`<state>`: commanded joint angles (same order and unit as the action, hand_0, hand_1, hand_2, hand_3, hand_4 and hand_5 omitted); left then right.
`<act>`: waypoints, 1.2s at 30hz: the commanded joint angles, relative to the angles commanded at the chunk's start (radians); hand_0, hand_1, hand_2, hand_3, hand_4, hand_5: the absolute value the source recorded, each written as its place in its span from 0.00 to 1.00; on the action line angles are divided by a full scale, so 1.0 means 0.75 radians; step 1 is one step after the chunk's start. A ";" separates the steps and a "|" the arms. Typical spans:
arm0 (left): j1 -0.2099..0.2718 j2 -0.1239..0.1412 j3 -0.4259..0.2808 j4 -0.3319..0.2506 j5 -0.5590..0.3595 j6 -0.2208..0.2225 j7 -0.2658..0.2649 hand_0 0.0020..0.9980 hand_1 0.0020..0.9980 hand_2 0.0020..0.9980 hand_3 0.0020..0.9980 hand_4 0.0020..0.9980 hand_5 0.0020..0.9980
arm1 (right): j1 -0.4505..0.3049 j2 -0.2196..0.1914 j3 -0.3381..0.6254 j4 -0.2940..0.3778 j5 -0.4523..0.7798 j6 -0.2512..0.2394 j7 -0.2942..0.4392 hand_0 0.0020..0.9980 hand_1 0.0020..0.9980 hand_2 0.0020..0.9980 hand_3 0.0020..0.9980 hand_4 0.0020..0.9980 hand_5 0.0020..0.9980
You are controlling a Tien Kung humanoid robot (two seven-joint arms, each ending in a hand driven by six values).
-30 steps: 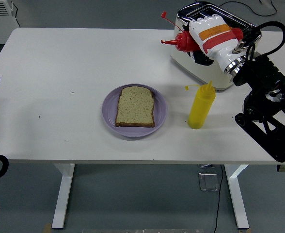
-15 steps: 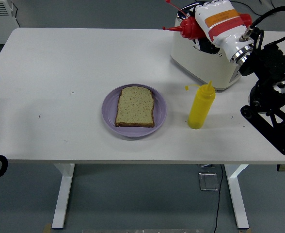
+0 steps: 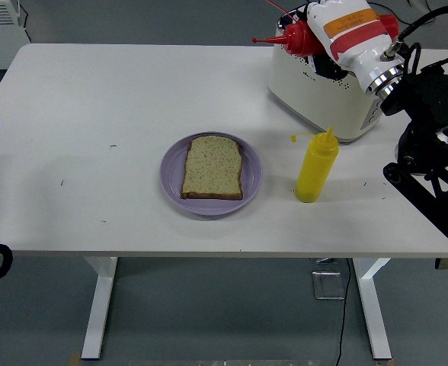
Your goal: Pick up the cup,pour liquid into bread,place the cup on the desk
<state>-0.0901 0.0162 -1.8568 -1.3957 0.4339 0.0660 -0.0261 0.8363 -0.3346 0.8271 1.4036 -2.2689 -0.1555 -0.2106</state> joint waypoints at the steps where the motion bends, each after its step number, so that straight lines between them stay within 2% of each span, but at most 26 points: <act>1: 0.000 0.000 0.001 0.000 0.000 0.000 0.000 0.79 0.74 0.74 0.69 0.51 1.00 | 0.002 0.000 -0.018 -0.007 0.000 0.005 0.001 0.18 0.25 0.35 0.41 0.36 0.05; 7: 0.000 -0.001 0.005 0.000 0.001 -0.001 0.001 0.79 0.74 0.74 0.69 0.51 1.00 | 0.004 0.006 -0.178 -0.055 0.000 0.032 0.001 0.19 0.25 0.35 0.41 0.35 0.05; 16: 0.004 0.000 0.005 0.000 0.001 -0.001 0.001 0.79 0.74 0.74 0.69 0.51 1.00 | 0.007 -0.016 -0.011 0.024 0.000 -0.007 -0.008 0.19 0.25 0.35 0.40 0.35 0.06; 19: 0.003 -0.001 0.007 0.001 0.000 -0.001 0.001 0.79 0.74 0.74 0.69 0.51 1.00 | -0.021 -0.006 0.064 0.060 0.000 -0.071 0.003 0.19 0.25 0.35 0.40 0.35 0.05; 23: 0.000 0.000 0.008 0.001 0.000 -0.001 0.001 0.79 0.74 0.74 0.69 0.51 1.00 | -0.086 0.012 0.128 0.107 0.032 -0.215 0.014 0.19 0.25 0.35 0.40 0.35 0.05; 24: 0.000 0.000 0.008 0.001 0.000 -0.001 0.001 0.79 0.74 0.74 0.69 0.51 1.00 | -0.090 0.012 0.131 0.110 0.035 -0.231 0.015 0.19 0.25 0.35 0.40 0.35 0.05; 27: 0.000 0.000 0.005 0.001 0.000 -0.001 0.001 0.79 0.74 0.74 0.70 0.51 1.00 | -0.170 0.015 0.215 0.167 0.200 -0.345 0.058 0.19 0.25 0.35 0.40 0.36 0.04; 30: 0.001 0.000 0.001 0.001 0.000 0.000 0.000 0.79 0.74 0.74 0.70 0.51 1.00 | -0.254 0.015 0.317 0.216 0.363 -0.436 0.151 0.19 0.25 0.35 0.40 0.36 0.04; 36: -0.003 -0.002 0.004 0.001 0.000 0.000 0.001 0.79 0.74 0.74 0.69 0.51 1.00 | -0.377 0.016 0.485 0.239 0.709 -0.526 0.343 0.20 0.25 0.35 0.40 0.36 0.03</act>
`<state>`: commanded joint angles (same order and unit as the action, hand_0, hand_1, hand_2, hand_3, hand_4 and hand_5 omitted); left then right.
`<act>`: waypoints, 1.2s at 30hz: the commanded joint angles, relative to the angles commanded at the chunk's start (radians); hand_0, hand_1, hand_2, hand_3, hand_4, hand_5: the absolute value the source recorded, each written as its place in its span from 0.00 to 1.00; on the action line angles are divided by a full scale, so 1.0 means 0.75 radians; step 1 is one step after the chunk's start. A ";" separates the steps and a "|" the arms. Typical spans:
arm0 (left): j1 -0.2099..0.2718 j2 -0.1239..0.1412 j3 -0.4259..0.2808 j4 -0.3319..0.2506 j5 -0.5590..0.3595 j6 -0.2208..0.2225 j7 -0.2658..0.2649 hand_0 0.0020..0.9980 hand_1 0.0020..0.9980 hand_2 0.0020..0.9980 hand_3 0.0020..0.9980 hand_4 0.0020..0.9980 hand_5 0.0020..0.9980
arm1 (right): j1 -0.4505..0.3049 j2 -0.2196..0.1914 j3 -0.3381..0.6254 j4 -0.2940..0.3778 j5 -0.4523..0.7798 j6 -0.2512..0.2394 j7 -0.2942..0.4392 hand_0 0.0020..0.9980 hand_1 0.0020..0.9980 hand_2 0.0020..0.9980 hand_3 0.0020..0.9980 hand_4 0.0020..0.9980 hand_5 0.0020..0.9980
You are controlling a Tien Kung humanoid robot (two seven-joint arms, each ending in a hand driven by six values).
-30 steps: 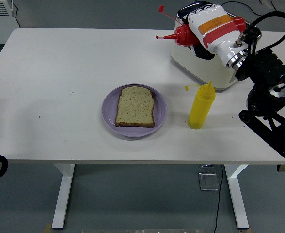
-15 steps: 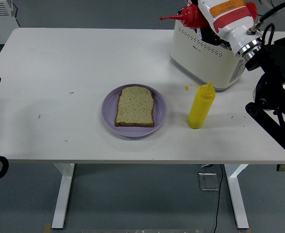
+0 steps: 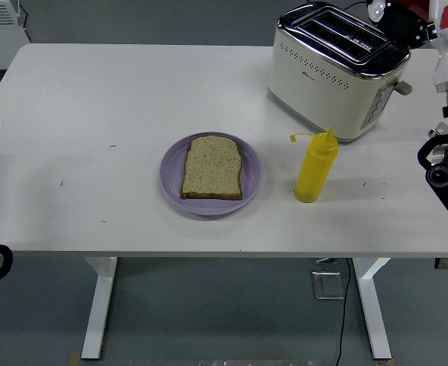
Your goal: Pick up the cup,pour liquid into bread,place the cup on the desk
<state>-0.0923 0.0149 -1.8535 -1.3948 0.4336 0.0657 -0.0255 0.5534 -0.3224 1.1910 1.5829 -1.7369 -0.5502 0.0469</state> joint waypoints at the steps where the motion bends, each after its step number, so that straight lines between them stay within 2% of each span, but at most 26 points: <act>1: 0.000 0.000 0.000 0.000 0.000 0.000 0.000 0.79 0.74 0.74 0.69 0.51 1.00 | -0.013 0.000 0.017 0.000 0.052 -0.005 0.023 0.21 0.26 0.35 0.40 0.40 0.02; 4: -0.003 0.000 0.001 0.000 0.001 -0.001 0.000 0.79 0.74 0.74 0.69 0.51 1.00 | -0.083 0.003 0.099 -0.016 0.217 -0.018 0.132 0.21 0.26 0.35 0.40 0.40 0.02; 9: -0.003 0.001 0.001 0.001 0.001 0.000 0.000 0.79 0.74 0.74 0.69 0.51 1.00 | -0.166 0.001 0.146 -0.050 0.503 -0.031 0.251 0.22 0.26 0.35 0.41 0.39 0.02; 20: -0.003 0.001 0.003 0.003 0.002 0.001 0.000 0.79 0.74 0.74 0.69 0.51 1.00 | -0.305 -0.011 0.066 -0.152 1.082 -0.075 0.416 0.23 0.27 0.35 0.41 0.40 0.00; 26: -0.004 0.000 0.004 0.003 0.001 0.001 0.000 0.79 0.74 0.74 0.69 0.51 1.00 | -0.361 -0.016 0.007 -0.198 1.145 -0.072 0.452 0.24 0.28 0.35 0.41 0.41 0.00; 36: -0.005 0.001 0.008 0.003 0.001 0.001 -0.001 0.79 0.74 0.74 0.69 0.51 1.00 | -0.393 -0.009 -0.117 -0.298 1.202 -0.081 0.586 0.25 0.28 0.36 0.42 0.41 0.00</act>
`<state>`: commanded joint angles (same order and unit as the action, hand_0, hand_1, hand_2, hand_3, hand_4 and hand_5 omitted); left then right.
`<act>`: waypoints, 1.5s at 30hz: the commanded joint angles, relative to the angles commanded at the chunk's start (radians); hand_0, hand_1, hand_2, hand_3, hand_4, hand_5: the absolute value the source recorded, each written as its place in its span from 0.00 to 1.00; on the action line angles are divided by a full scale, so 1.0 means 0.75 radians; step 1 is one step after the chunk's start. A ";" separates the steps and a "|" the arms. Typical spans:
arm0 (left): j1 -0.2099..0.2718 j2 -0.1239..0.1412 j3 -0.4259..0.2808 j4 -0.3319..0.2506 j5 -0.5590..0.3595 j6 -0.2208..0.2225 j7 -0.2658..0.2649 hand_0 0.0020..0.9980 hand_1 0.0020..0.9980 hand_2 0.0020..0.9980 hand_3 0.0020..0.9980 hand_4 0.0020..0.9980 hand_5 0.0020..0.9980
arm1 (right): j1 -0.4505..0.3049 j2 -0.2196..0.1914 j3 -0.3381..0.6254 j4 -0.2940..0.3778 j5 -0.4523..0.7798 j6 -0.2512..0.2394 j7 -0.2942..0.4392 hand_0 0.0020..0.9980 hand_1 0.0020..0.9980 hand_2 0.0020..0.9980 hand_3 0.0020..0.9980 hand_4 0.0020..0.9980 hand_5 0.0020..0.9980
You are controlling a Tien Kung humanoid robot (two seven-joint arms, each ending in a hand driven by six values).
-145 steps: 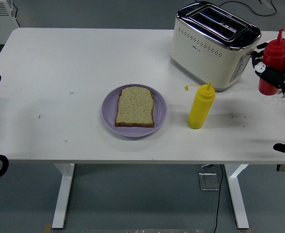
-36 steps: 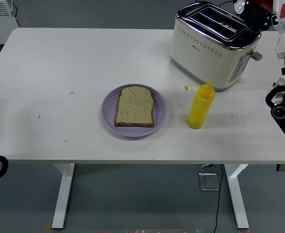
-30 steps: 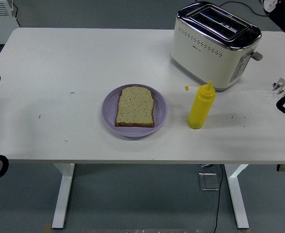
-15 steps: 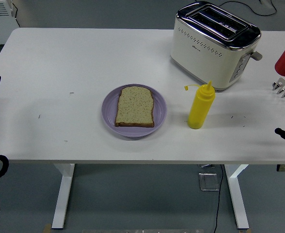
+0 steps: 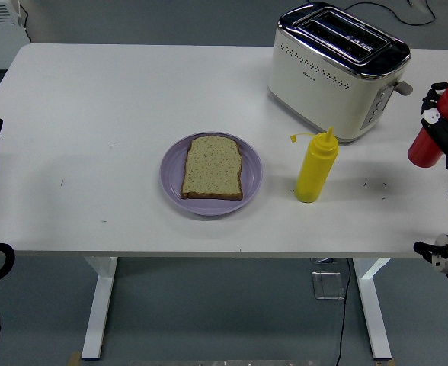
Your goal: Pick up the cup,pour liquid into bread,place the cup on the desk
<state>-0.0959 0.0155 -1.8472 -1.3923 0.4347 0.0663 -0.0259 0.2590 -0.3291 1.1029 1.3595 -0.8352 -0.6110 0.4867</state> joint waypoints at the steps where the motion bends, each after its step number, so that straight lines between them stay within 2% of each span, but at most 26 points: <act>1: 0.001 0.000 0.001 0.000 0.000 0.000 0.000 0.79 0.74 0.74 0.69 0.51 1.00 | 0.001 0.002 -0.016 -0.019 0.009 -0.003 0.019 0.25 0.29 0.36 0.42 0.42 0.00; 12: 0.005 0.001 0.010 0.001 0.001 0.000 0.000 0.79 0.74 0.74 0.69 0.51 1.00 | 0.044 0.031 -0.114 -0.171 0.088 -0.004 0.145 0.26 0.29 0.37 0.42 0.42 0.01; 13: 0.005 0.001 0.011 0.001 0.001 0.000 0.000 0.79 0.74 0.74 0.69 0.51 1.00 | 0.047 0.033 -0.121 -0.182 0.092 -0.002 0.149 0.31 0.35 0.39 0.43 0.42 0.02; 18: 0.008 0.001 0.013 0.000 0.001 0.000 0.001 0.79 0.74 0.74 0.69 0.51 1.00 | 0.064 0.046 -0.150 -0.250 0.130 0.008 0.178 0.31 0.35 0.39 0.43 0.42 0.02; 19: 0.009 0.001 0.014 0.001 0.001 0.000 0.001 0.79 0.74 0.74 0.69 0.51 1.00 | 0.069 0.050 -0.156 -0.264 0.140 0.010 0.185 0.38 0.41 0.44 0.45 0.42 0.07; 24: 0.011 0.000 0.017 0.001 0.001 0.000 0.001 0.79 0.74 0.74 0.69 0.51 1.00 | 0.093 0.068 -0.178 -0.322 0.173 0.013 0.208 0.38 0.41 0.44 0.45 0.42 0.07; 25: 0.011 0.000 0.017 0.001 0.001 0.000 0.001 0.79 0.74 0.74 0.69 0.51 1.00 | 0.095 0.070 -0.181 -0.327 0.176 0.012 0.210 0.46 0.45 0.47 0.46 0.43 0.09; 31: 0.013 -0.001 0.016 0.002 0.001 0.001 0.001 0.79 0.74 0.74 0.69 0.51 1.00 | 0.121 0.087 -0.205 -0.373 0.193 0.013 0.212 0.46 0.45 0.47 0.46 0.43 0.09; 32: 0.012 -0.001 0.015 0.002 0.001 0.001 0.001 0.79 0.74 0.74 0.69 0.51 1.00 | 0.126 0.089 -0.209 -0.383 0.195 0.016 0.212 0.52 0.48 0.50 0.49 0.46 0.12; 37: 0.006 -0.001 0.011 0.002 0.001 0.000 0.001 0.79 0.74 0.74 0.69 0.51 1.00 | 0.145 0.101 -0.241 -0.438 0.214 0.023 0.212 0.52 0.48 0.50 0.49 0.46 0.12; 38: 0.006 -0.001 0.010 0.002 0.001 0.000 0.001 0.79 0.74 0.74 0.69 0.51 1.00 | 0.146 0.101 -0.243 -0.442 0.215 0.022 0.212 0.59 0.53 0.52 0.52 0.51 0.13; 43: 0.005 -0.001 0.006 0.002 0.001 0.001 0.001 0.79 0.74 0.74 0.69 0.51 1.00 | 0.143 0.100 -0.259 -0.468 0.216 0.025 0.212 0.59 0.53 0.52 0.52 0.51 0.13; 44: 0.005 -0.001 0.005 0.002 0.001 0.001 0.001 0.79 0.74 0.74 0.69 0.51 1.00 | 0.140 0.099 -0.261 -0.471 0.219 0.025 0.212 0.67 0.58 0.56 0.57 0.56 0.14; 45: 0.005 -0.001 0.005 0.002 0.000 0.001 0.001 0.79 0.74 0.74 0.69 0.51 1.00 | 0.137 0.097 -0.264 -0.472 0.221 0.024 0.212 0.67 0.58 0.56 0.57 0.56 0.14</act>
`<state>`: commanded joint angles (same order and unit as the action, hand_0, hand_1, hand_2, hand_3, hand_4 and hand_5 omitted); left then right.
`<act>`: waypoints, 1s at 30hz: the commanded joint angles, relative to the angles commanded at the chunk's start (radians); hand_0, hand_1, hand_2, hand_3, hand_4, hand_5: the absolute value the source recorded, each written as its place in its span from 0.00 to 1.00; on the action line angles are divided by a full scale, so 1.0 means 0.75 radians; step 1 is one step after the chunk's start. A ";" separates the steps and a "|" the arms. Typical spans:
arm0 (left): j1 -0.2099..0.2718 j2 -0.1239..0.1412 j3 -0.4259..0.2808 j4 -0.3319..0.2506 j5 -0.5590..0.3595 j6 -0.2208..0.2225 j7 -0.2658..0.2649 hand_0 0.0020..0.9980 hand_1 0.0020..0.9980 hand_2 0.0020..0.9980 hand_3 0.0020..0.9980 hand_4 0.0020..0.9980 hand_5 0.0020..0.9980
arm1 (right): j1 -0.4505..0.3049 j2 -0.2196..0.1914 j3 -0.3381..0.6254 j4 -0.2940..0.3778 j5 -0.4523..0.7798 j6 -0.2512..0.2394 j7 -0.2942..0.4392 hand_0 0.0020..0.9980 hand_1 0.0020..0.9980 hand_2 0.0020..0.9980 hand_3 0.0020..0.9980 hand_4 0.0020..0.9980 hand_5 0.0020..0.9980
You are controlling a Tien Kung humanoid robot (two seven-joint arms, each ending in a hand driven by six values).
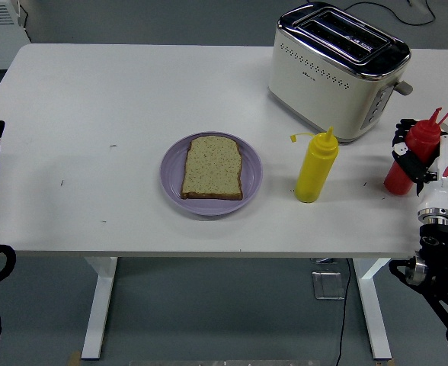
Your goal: Pick up the cup,pour liquid into bread,place the cup on the desk
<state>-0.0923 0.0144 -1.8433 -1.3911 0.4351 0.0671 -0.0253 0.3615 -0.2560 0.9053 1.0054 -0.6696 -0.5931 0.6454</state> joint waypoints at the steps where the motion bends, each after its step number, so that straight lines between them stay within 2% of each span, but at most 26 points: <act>1: 0.000 0.000 0.000 0.000 0.000 0.000 0.000 0.79 0.74 0.74 0.69 0.51 1.00 | -0.003 -0.001 -0.002 0.000 0.002 -0.001 0.000 0.67 0.58 0.56 0.57 0.56 0.14; 4: -0.001 0.000 -0.001 -0.001 0.000 0.001 0.000 0.79 0.74 0.74 0.69 0.51 1.00 | -0.016 -0.010 -0.004 0.013 0.002 -0.007 0.000 0.67 0.58 0.56 0.57 0.56 0.14; 5: -0.001 0.001 -0.002 -0.001 0.000 0.001 0.000 0.79 0.74 0.74 0.69 0.51 1.00 | -0.024 -0.015 -0.002 0.021 -0.003 -0.011 0.000 0.76 0.66 0.67 0.74 0.66 0.14; 10: -0.002 0.001 -0.002 -0.002 0.001 0.000 0.000 0.79 0.74 0.74 0.69 0.51 1.00 | -0.051 -0.029 0.008 0.050 -0.044 -0.026 -0.001 0.76 0.66 0.67 0.74 0.66 0.14; 11: -0.002 0.001 -0.001 -0.002 0.001 -0.001 0.001 0.79 0.74 0.74 0.69 0.51 1.00 | -0.056 -0.029 0.013 0.053 -0.056 -0.027 -0.003 0.86 0.76 0.84 0.97 0.76 0.13; 16: -0.004 0.002 -0.001 -0.002 0.001 -0.001 0.001 0.79 0.74 0.74 0.69 0.51 1.00 | -0.082 -0.034 0.028 0.080 -0.072 -0.017 -0.026 0.86 0.76 0.84 0.97 0.76 0.13; 17: -0.004 0.002 -0.001 -0.002 0.002 -0.002 0.001 0.79 0.74 0.74 0.69 0.51 1.00 | -0.090 -0.034 0.034 0.087 -0.072 -0.015 -0.029 0.92 0.82 0.93 1.00 0.80 0.12; 21: -0.004 0.002 -0.002 -0.003 0.001 -0.002 0.001 0.79 0.74 0.74 0.69 0.51 1.00 | -0.122 -0.038 0.065 0.121 -0.069 -0.014 -0.049 0.92 0.82 0.93 1.00 0.80 0.12; 23: -0.005 0.002 -0.002 -0.003 0.001 -0.002 0.000 0.79 0.74 0.74 0.69 0.51 1.00 | -0.138 -0.042 0.081 0.136 -0.065 -0.006 -0.061 0.94 0.84 0.96 1.00 0.83 0.11; 30: -0.006 0.003 -0.002 -0.003 0.002 -0.002 0.000 0.79 0.74 0.74 0.69 0.51 1.00 | -0.221 -0.065 0.147 0.223 -0.081 0.036 -0.084 0.94 0.85 0.96 1.00 0.84 0.11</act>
<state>-0.0965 0.0169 -1.8449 -1.3933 0.4363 0.0657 -0.0252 0.1954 -0.3046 1.0156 1.1729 -0.7303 -0.5661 0.5828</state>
